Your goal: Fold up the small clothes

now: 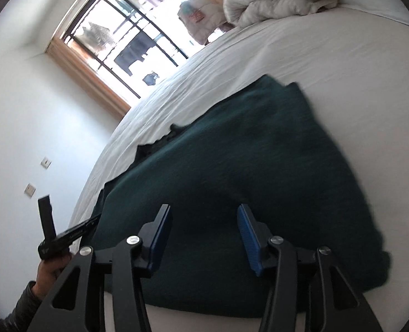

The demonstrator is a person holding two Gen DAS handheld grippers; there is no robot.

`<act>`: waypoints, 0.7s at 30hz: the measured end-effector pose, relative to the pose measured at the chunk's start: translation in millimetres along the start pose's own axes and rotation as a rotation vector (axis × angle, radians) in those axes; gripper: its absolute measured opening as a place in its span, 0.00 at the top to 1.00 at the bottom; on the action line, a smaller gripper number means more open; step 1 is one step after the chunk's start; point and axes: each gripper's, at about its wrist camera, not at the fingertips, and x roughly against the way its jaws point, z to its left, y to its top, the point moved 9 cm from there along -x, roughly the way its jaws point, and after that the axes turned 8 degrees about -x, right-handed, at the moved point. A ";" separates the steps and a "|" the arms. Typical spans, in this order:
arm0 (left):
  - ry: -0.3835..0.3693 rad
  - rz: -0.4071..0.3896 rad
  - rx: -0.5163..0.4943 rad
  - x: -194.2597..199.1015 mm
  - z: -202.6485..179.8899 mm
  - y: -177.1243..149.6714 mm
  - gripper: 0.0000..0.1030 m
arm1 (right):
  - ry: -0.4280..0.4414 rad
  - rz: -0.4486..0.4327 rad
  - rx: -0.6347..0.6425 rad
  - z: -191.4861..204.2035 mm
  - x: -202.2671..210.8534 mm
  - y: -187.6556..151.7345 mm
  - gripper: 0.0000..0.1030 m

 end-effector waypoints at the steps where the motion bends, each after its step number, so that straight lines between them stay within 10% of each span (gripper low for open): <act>1: -0.001 -0.002 0.003 0.9 0.4 -0.8 0.90 | -0.044 -0.035 -0.033 -10.7 8.0 4.1 0.52; 6: -0.062 -0.046 0.113 18.0 10.3 -9.6 0.89 | -0.074 -0.171 -0.081 -15.0 45.7 3.7 0.27; 10: -0.152 -0.115 0.297 53.3 22.7 -28.0 0.81 | -0.005 -0.180 -0.065 6.9 51.8 -8.0 0.27; 14: -0.224 -0.264 0.505 106.6 39.8 -60.9 0.07 | 0.057 -0.144 -0.049 27.4 49.4 -9.2 0.27; 21: -0.401 -0.224 0.690 114.0 46.2 -100.0 0.07 | 0.123 -0.069 -0.002 66.0 38.0 -36.1 0.27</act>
